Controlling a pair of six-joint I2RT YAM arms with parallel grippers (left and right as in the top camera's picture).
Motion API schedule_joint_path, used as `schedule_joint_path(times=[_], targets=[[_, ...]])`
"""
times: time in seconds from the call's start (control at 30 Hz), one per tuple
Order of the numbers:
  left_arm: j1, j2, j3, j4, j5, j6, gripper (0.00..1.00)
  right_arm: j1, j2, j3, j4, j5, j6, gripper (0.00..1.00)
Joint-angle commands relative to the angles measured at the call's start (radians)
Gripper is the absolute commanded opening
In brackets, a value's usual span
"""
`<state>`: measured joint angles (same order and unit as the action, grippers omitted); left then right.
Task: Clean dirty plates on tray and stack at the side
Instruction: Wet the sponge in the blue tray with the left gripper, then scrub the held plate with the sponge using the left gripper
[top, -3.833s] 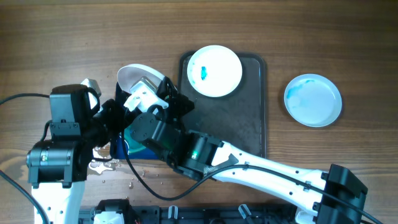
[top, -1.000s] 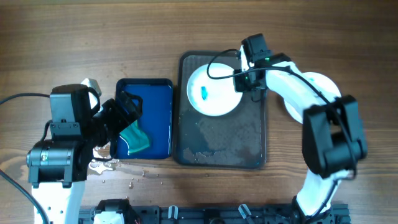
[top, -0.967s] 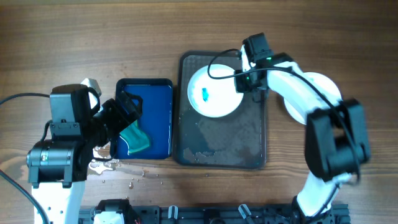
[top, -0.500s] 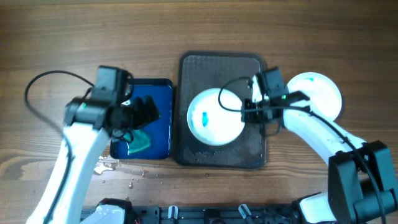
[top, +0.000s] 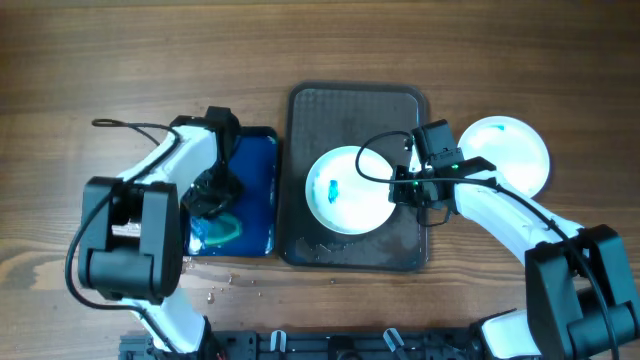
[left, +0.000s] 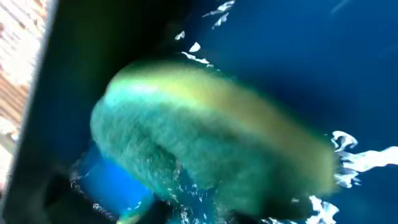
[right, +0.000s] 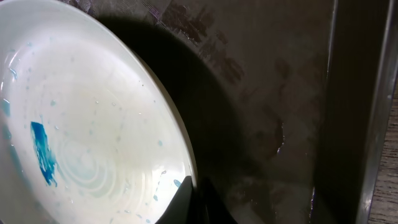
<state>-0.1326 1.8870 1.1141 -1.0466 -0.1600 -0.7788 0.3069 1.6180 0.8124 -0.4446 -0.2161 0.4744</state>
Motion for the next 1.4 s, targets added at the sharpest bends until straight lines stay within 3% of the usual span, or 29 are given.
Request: schedule_joint_path(times=[0.0, 0.13, 0.33, 0.67, 0.83, 0.97, 1.1, 1.17, 1.3, 1.37], targets=[[0.017, 0.027, -0.004, 0.061, 0.080, 0.034, 0.04, 0.004, 0.003, 0.002, 0.004, 0.017, -0.003, 0.05], [0.017, -0.043, -0.003, 0.100, 0.255, 0.203, 0.04, 0.004, 0.003, 0.002, 0.003, 0.018, -0.003, 0.04], [0.017, -0.248, -0.003, 0.106, 0.256, 0.331, 0.04, 0.004, 0.003, 0.002, 0.003, 0.018, -0.003, 0.04], [-0.093, -0.289, -0.003, 0.172, 0.312, 0.296, 0.04, 0.004, 0.003, 0.002, -0.002, 0.018, -0.003, 0.04], [-0.205, -0.278, -0.003, 0.369, 0.553, 0.220, 0.04, 0.004, 0.003, 0.002, -0.001, 0.018, -0.003, 0.04], [-0.329, -0.194, -0.003, 0.509, 0.563, 0.120, 0.04, 0.004, 0.003, 0.002, -0.003, 0.018, -0.003, 0.04], [-0.402, -0.050, -0.003, 0.640, 0.670, 0.106, 0.04, 0.004, 0.003, 0.002, -0.004, 0.018, -0.003, 0.04], [-0.410, 0.005, -0.003, 0.648, 0.618, 0.081, 0.04, 0.004, 0.003, 0.002, -0.005, 0.017, -0.003, 0.04], [-0.376, 0.021, 0.002, 0.510, 0.268, 0.029, 0.04, 0.004, 0.003, 0.002, -0.017, 0.017, -0.003, 0.04], [-0.347, 0.021, 0.008, 0.427, 0.180, 0.031, 0.04, 0.004, 0.003, 0.002, -0.019, 0.018, -0.003, 0.04]])
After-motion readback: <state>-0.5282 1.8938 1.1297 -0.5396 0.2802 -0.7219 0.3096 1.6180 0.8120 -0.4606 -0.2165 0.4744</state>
